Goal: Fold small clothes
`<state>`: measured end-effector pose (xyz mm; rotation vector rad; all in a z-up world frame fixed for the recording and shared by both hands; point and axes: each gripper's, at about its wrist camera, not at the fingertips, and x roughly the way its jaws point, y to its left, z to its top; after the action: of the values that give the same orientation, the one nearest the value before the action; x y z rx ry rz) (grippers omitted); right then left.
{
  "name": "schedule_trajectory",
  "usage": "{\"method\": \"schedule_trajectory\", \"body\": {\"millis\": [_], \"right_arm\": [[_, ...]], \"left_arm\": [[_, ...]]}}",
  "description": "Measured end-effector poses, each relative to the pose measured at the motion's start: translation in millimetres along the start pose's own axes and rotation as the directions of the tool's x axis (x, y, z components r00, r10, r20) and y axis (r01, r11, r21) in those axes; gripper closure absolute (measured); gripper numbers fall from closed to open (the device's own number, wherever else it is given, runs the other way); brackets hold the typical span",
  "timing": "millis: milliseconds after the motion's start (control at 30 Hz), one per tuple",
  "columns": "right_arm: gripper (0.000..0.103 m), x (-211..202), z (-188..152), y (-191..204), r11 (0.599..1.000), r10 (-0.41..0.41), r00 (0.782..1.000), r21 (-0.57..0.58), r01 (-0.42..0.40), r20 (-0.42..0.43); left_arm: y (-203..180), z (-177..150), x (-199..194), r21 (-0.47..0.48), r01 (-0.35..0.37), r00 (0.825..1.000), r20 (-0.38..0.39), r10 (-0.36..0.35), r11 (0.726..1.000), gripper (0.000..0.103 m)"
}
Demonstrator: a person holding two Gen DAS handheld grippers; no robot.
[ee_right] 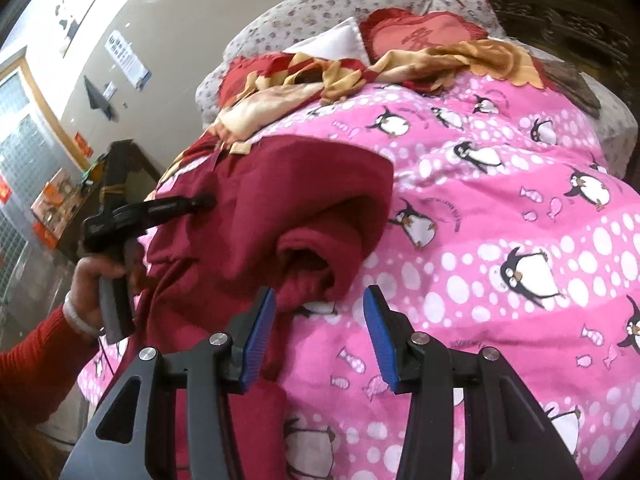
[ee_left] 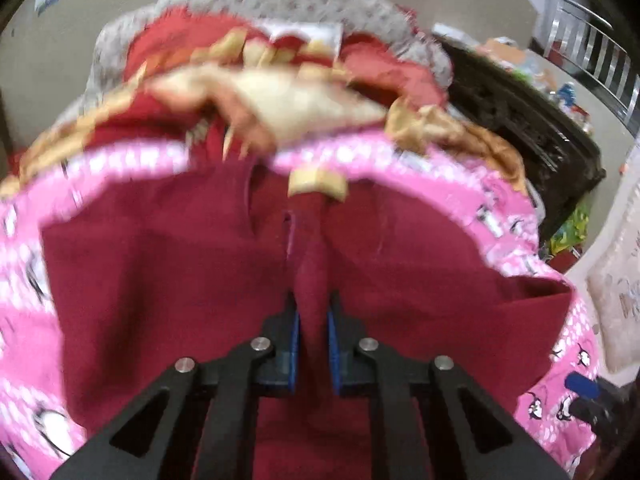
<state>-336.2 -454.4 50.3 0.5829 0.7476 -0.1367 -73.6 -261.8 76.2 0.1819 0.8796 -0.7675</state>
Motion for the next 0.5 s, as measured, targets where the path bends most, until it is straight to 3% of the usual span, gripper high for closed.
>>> {"method": "schedule_trajectory", "body": {"millis": [100, 200, 300, 500], "right_arm": [[0.047, -2.4, 7.4, 1.6, 1.0, -0.004, 1.0, -0.007, 0.004, 0.02], [0.046, 1.4, 12.8, 9.5, 1.0, -0.008, 1.0, -0.028, 0.008, 0.026], [0.046, 9.4, 13.4, 23.7, 0.997, -0.013, 1.0, -0.081, 0.015, 0.019], [0.046, 50.4, 15.8, 54.2, 0.971, -0.097, 0.995, -0.22, 0.091, -0.015]], "left_arm": [[7.0, 20.2, -42.1, -0.003, 0.007, 0.994, 0.11, -0.006, 1.0, 0.091], [29.5, 37.8, -74.0, -0.046, -0.013, 0.985, 0.172, 0.021, 0.999, 0.091], [53.5, 44.6, -84.0, -0.101, -0.025, 0.987, 0.155, 0.041, 0.995, 0.091], [73.3, 40.9, -84.0, -0.129, -0.051, 0.989, 0.128, 0.068, 0.99, 0.091]]}}
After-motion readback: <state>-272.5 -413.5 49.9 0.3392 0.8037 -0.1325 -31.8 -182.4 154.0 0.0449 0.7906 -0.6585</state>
